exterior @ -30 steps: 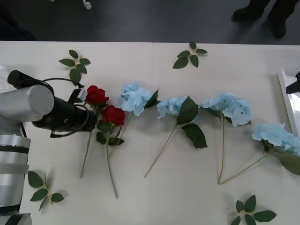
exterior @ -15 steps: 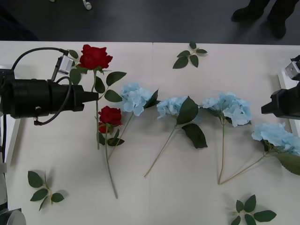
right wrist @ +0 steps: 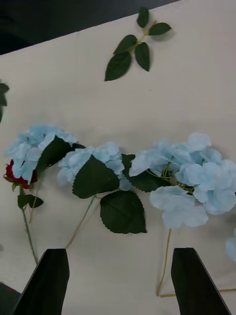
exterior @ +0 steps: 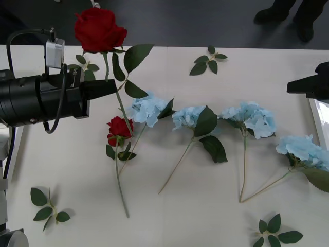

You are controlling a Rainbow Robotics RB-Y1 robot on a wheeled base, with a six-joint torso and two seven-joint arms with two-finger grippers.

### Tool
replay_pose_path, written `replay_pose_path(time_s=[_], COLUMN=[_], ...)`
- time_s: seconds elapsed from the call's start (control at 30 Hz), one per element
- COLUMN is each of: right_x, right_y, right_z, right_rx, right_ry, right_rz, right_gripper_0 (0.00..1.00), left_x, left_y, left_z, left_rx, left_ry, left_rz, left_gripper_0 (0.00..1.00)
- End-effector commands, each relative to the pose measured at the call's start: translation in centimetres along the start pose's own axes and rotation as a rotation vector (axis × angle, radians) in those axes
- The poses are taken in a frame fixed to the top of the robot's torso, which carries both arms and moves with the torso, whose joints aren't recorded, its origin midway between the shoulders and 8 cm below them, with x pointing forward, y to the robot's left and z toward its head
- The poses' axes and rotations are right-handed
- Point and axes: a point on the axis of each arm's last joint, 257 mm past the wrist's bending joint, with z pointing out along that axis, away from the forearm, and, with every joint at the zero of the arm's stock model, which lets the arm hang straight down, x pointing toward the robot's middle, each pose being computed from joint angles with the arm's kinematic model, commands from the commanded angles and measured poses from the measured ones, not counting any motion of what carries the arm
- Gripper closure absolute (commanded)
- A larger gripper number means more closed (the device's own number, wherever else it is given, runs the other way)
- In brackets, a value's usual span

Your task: Put the red flowers into the right box and the blue flowers into the left box

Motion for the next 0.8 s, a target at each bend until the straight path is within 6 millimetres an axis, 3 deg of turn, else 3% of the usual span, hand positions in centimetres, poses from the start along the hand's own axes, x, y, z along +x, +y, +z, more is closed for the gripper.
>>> replay_pose_path(time_s=[0.03,0.33,0.5,0.8], right_x=[1.7,4.6,5.5,6.2], right_y=[0.9,2.9,3.4,6.6], right_z=[-1.8,-1.4,-0.8,1.5], right_rx=[-0.03,-0.169,-0.187,-0.251], right_ry=[-0.002,-0.167,-0.229,-0.356], right_rz=[-0.16,-0.362,-0.468,-0.587], right_gripper_0=[0.39,0.39,0.39,0.39], left_x=[-0.3,-3.5,-3.9,-5.2], left_y=[-3.3,-7.7,-8.5,-9.7], left_z=[1.3,3.9,5.7,7.3], left_rx=[0.102,0.223,0.24,0.283], left_ry=[0.004,-0.138,-0.125,-0.137], left_rz=[0.182,0.248,0.283,0.285], left_gripper_0=[1.0,1.0,1.0,1.0])
